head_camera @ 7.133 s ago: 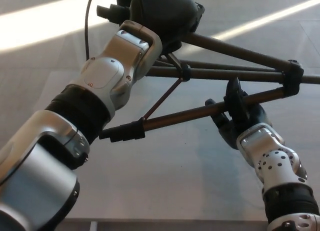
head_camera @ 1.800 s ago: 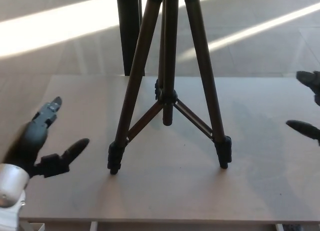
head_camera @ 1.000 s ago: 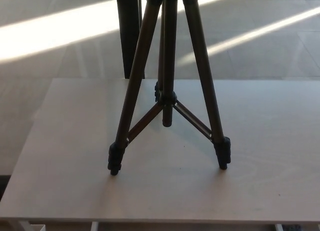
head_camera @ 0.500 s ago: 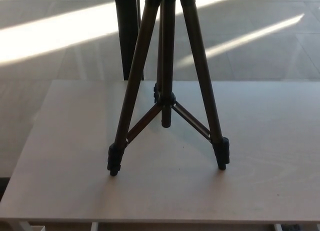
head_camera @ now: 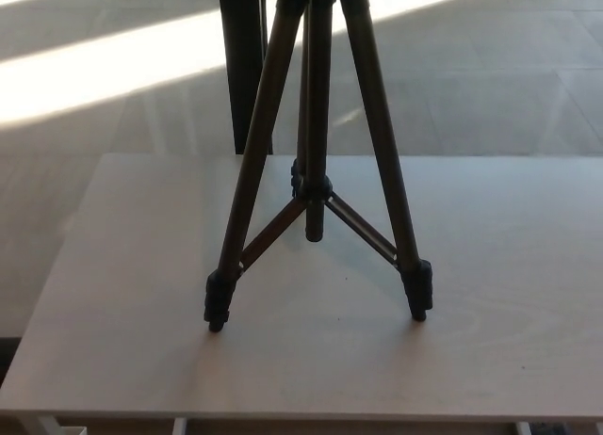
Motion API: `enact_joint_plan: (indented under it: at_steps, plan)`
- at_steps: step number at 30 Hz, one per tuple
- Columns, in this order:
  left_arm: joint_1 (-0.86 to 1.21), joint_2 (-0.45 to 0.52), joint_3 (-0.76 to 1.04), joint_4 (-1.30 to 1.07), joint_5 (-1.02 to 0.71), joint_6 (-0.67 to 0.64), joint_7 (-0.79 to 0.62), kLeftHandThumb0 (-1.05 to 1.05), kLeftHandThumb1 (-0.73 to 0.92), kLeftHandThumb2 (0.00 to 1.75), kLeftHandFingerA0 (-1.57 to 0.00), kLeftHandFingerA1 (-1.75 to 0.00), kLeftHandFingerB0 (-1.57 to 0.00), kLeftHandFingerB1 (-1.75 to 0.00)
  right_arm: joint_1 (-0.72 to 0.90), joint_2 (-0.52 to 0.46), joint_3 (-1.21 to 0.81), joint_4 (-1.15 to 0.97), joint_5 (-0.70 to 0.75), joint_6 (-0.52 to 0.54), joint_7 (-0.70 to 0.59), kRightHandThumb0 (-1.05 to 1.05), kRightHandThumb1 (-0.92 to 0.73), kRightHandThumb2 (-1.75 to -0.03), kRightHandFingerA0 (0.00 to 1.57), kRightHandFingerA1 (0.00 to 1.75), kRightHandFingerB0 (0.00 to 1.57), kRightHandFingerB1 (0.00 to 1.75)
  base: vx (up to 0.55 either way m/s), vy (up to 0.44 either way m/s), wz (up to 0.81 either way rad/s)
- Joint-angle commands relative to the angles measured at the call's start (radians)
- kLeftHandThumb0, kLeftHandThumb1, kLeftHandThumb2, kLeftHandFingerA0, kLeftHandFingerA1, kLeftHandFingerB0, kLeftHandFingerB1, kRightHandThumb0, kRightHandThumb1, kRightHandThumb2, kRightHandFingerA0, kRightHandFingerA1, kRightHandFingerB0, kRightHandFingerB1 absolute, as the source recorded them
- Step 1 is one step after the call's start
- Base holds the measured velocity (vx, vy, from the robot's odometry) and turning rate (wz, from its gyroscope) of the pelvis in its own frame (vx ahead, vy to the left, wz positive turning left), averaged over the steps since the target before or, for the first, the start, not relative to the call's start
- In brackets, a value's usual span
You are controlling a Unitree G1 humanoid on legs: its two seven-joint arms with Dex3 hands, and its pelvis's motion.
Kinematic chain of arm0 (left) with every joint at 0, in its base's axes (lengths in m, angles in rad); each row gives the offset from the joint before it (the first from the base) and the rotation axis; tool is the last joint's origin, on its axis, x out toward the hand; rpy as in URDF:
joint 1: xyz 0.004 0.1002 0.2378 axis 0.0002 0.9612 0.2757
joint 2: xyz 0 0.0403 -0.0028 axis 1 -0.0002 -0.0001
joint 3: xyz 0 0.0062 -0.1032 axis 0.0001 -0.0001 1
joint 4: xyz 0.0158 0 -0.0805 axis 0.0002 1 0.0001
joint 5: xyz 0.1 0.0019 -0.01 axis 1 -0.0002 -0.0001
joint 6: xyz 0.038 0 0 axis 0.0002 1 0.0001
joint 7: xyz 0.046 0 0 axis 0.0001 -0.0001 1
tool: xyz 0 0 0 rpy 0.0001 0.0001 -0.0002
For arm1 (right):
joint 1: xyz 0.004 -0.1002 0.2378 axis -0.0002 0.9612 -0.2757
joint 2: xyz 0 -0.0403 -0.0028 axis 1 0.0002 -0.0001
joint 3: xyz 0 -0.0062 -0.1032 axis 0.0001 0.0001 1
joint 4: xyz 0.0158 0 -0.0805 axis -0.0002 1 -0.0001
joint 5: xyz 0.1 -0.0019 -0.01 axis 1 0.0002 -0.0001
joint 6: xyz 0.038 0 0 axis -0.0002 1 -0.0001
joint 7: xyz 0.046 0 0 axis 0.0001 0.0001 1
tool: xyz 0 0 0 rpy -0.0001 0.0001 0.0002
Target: Use both hands of the robot to pick up the tripod lying in the middle of the desk and make it stand upright on the desk
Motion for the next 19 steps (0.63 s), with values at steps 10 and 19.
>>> enact_joint_plan:
  at_steps: [10, 19]
  plan:
    - [-0.039, 0.106, -0.021, 0.207, -0.111, -0.176, -0.026, -0.55, 0.74, 0.62, -0.4, -0.59, -0.25, -0.44, 0.037, 0.009, 0.054, 0.175, 0.162, -0.232, 0.047, -0.75, -0.52, -0.92, 0.03, 0.47, 0.07, 0.36, 0.0, 0.0, 0.0]
    - [-0.064, 0.109, -0.029, 0.215, -0.16, -0.179, -0.014, -0.57, 0.72, 0.62, -0.44, -0.63, -0.29, -0.45, -0.029, -0.085, 0.139, 0.303, 0.184, -0.24, 0.011, -0.38, -0.42, -1.01, 0.05, 0.55, 0.0, 0.5, 0.0, 0.0, 0.0]
